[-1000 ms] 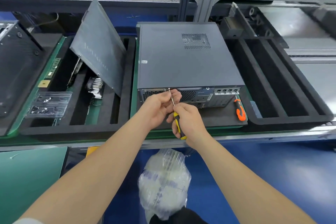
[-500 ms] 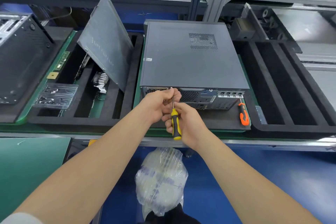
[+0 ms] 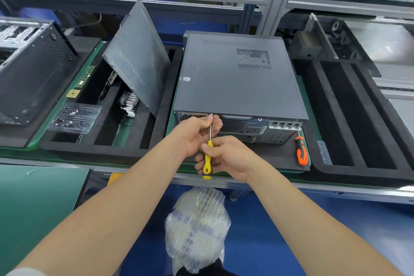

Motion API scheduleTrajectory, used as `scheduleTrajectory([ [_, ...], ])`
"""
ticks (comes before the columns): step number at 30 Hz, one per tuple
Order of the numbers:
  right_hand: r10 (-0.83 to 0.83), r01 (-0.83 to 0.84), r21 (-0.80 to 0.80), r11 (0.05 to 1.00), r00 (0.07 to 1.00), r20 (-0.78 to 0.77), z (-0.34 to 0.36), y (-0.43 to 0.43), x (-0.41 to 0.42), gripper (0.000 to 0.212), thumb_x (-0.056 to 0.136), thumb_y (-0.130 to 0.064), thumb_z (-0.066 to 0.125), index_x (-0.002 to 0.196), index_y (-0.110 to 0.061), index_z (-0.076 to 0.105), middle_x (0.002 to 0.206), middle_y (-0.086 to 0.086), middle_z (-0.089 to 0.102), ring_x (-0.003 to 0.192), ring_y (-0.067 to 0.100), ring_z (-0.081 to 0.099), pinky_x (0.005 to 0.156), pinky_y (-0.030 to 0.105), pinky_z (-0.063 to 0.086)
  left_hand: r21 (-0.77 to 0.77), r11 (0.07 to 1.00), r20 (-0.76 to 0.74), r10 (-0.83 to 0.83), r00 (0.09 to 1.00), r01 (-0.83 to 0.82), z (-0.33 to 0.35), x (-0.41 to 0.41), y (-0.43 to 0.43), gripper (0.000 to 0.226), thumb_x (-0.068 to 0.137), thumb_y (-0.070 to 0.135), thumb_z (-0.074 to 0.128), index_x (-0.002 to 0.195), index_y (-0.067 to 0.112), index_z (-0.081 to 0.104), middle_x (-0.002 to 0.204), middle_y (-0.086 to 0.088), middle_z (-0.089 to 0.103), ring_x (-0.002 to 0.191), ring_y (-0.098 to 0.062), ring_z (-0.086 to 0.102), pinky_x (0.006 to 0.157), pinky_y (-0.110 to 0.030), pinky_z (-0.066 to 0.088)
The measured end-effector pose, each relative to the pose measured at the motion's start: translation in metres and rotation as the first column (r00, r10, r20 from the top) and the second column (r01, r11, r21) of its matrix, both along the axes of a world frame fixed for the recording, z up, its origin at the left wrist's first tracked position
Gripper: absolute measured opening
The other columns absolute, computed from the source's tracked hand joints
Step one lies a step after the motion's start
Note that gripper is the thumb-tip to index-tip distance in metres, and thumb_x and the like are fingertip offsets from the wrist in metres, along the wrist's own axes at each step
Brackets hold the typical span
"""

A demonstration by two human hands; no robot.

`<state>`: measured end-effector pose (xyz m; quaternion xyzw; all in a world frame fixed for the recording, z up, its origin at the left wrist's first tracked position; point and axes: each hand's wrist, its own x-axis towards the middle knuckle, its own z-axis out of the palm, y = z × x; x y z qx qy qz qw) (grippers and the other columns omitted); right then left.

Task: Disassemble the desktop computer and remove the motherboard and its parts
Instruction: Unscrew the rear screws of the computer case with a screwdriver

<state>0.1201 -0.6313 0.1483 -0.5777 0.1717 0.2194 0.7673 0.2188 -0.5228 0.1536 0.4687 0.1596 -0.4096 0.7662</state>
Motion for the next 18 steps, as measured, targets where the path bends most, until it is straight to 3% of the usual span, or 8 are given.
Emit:
scheduleTrajectory([
  [6, -0.100, 0.096, -0.251, 0.963, 0.995, -0.005, 0.006, 0.009, 0.001, 0.015, 0.093, -0.012, 0.074, 0.096, 0.002, 0.071, 0.084, 0.024, 0.075, 0.075, 0.041, 0.076, 0.064, 0.045, 0.064, -0.011, 1.000, -0.010, 0.004, 1.000, -0.004, -0.003, 0.000, 0.002, 0.018, 0.105, 0.007, 0.055, 0.103, -0.002, 0.071, 0.088, -0.010, 0.079, 0.075, -0.016, 0.078, 0.064, -0.025, 0.062],
  [9, -0.119, 0.120, -0.442, 0.889, 0.992, 0.031, 0.009, 0.009, 0.001, 0.019, 0.087, -0.014, 0.079, 0.086, 0.002, 0.071, 0.072, 0.020, 0.074, 0.066, 0.037, 0.075, 0.061, 0.047, 0.064, -0.026, 1.000, 0.004, 0.015, 1.000, -0.015, -0.003, -0.001, -0.001, 0.018, 0.106, 0.006, 0.053, 0.104, -0.003, 0.069, 0.086, -0.011, 0.079, 0.075, -0.017, 0.078, 0.065, -0.025, 0.063],
  [10, -0.076, 0.111, -0.606, 0.788, 0.994, 0.084, 0.009, 0.009, 0.002, 0.021, 0.085, -0.017, 0.080, 0.082, 0.001, 0.069, 0.066, 0.015, 0.072, 0.065, 0.034, 0.075, 0.060, 0.044, 0.063, -0.031, 0.999, 0.013, 0.020, 1.000, -0.020, -0.003, -0.002, -0.001, 0.019, 0.106, 0.005, 0.052, 0.104, -0.003, 0.069, 0.086, -0.011, 0.079, 0.075, -0.018, 0.078, 0.066, -0.026, 0.063],
  [12, 0.076, 0.127, -0.902, 0.412, 0.982, 0.173, 0.010, 0.010, 0.003, 0.021, 0.080, -0.023, 0.078, 0.083, -0.005, 0.067, 0.062, 0.002, 0.060, 0.072, 0.029, 0.067, 0.059, 0.035, 0.053, -0.035, 0.999, 0.040, 0.022, 0.999, -0.021, -0.003, -0.002, -0.003, 0.019, 0.106, 0.004, 0.051, 0.104, -0.003, 0.068, 0.085, -0.011, 0.079, 0.076, -0.019, 0.078, 0.065, -0.027, 0.063],
  [13, 0.123, 0.157, -0.951, 0.268, 0.973, 0.195, 0.011, 0.011, 0.003, 0.023, 0.080, -0.024, 0.076, 0.094, -0.008, 0.068, 0.066, -0.001, 0.054, 0.077, 0.028, 0.063, 0.061, 0.035, 0.051, -0.033, 0.999, 0.054, 0.021, 0.998, -0.019, -0.003, -0.003, -0.003, 0.019, 0.106, 0.004, 0.050, 0.105, -0.003, 0.067, 0.085, -0.011, 0.079, 0.077, -0.019, 0.078, 0.065, -0.027, 0.063],
  [15, 0.142, 0.175, -0.965, 0.195, 0.969, 0.204, 0.011, 0.013, 0.003, 0.036, 0.082, -0.026, 0.075, 0.114, -0.012, 0.067, 0.075, 0.001, 0.056, 0.083, 0.029, 0.061, 0.068, 0.039, 0.055, -0.028, 0.999, 0.071, 0.019, 0.997, -0.017, -0.004, -0.003, -0.002, 0.018, 0.106, 0.005, 0.052, 0.109, -0.004, 0.067, 0.089, -0.012, 0.079, 0.081, -0.021, 0.079, 0.067, -0.028, 0.063],
  [18, 0.088, 0.200, -0.958, 0.204, 0.971, 0.221, 0.010, 0.015, 0.000, 0.035, 0.083, -0.029, 0.076, 0.114, -0.017, 0.067, 0.084, 0.005, 0.065, 0.083, 0.029, 0.065, 0.072, 0.041, 0.059, -0.051, 0.999, 0.081, 0.001, 0.997, 0.003, -0.006, -0.004, 0.001, 0.019, 0.104, 0.006, 0.056, 0.114, -0.005, 0.068, 0.098, -0.014, 0.078, 0.089, -0.023, 0.078, 0.073, -0.030, 0.063],
])
